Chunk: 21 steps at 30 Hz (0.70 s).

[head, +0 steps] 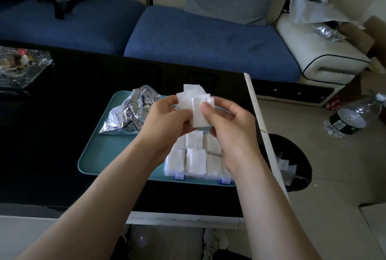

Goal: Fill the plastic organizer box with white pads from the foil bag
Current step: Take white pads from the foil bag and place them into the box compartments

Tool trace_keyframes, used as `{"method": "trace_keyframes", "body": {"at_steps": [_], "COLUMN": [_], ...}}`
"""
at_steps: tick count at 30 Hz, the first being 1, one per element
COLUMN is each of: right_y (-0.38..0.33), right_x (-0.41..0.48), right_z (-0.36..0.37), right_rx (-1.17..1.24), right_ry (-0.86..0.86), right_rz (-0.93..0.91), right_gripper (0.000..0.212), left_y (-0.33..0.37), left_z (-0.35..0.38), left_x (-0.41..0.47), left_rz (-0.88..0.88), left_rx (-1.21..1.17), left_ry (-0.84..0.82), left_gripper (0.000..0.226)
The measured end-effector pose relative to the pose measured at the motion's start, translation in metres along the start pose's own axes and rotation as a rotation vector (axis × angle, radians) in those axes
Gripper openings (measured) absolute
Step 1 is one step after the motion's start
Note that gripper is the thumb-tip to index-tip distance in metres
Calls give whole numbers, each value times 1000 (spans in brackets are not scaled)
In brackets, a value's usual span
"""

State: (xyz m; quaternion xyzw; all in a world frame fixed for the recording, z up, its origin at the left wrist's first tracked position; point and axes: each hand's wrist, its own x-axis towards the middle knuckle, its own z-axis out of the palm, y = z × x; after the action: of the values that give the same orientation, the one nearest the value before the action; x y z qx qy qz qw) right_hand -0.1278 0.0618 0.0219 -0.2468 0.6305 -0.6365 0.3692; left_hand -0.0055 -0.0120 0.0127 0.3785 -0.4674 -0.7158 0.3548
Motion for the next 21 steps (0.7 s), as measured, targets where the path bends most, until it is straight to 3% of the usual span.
{"method": "trace_keyframes", "body": {"at_steps": [7,11,14,21], "right_y": [14,12,11,7], "right_x": [1,1,2,3], "right_z": [4,4,5,2], "right_rx": [-174,-195,-134,-4], "right_ry": [103,85,43,9], "right_rz": [-85,11,119,172], "right_gripper": [23,45,49,13], "left_y": [-2,-3,-3,-3], "left_z": [2,2,2,3], "left_x": [0,0,1,5], "left_rz": [10,9,12,-15], "left_rx": [8,8,20,8], "left_ry": [15,49,99,272], "left_gripper": [24,23,22,18]}}
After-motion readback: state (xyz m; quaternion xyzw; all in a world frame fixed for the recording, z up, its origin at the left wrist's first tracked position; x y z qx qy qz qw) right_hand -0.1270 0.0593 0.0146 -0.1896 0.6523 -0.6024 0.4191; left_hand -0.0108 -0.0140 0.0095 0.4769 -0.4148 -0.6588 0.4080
